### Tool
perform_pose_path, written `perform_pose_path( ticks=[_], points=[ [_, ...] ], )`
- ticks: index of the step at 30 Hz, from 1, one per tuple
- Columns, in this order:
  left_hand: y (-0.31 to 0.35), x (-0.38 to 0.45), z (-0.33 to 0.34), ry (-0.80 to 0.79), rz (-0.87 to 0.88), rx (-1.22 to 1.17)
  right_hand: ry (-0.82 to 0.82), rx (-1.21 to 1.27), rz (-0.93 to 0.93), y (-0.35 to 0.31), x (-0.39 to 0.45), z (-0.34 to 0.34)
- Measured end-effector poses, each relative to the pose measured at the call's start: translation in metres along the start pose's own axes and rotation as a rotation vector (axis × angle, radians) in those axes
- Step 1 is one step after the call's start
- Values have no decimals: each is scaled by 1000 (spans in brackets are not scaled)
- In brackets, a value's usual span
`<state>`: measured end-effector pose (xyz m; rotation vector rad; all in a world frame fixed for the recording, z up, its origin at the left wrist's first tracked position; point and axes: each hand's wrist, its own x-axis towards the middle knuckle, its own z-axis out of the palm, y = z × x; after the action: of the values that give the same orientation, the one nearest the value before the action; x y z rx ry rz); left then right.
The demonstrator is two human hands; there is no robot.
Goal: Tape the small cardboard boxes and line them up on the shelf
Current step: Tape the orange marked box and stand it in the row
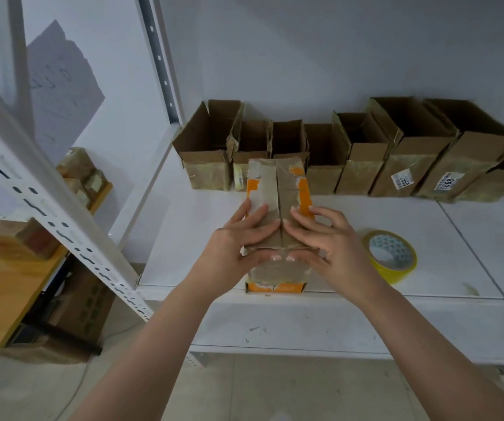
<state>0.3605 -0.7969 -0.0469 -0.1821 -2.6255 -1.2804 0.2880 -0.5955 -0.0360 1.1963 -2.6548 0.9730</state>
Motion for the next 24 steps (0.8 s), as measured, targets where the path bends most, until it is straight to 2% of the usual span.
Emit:
perform_pose_path(
  ticks=[4, 8, 12, 15, 18, 21, 24],
  points=[
    [-2, 0, 4, 26, 30, 7, 100, -62, -53, 3, -7, 8],
    [0, -1, 9, 55, 31, -14, 82, 177, 80, -2, -14, 14],
    [3, -3, 0, -55, -22, -132, 124, 257, 57, -4, -14, 13],
    [9, -3, -9, -5, 7, -282, 196, 283, 92, -1, -12, 4],
    [19, 4, -8, 16, 23, -220, 299, 256, 107, 4, -8, -7],
    [23, 5, 4, -43, 0, -58, 236, 223, 141, 4, -5, -13],
    [19, -1, 10, -66, 33, -40, 102, 226, 156, 5, -9, -9]
  ],
)
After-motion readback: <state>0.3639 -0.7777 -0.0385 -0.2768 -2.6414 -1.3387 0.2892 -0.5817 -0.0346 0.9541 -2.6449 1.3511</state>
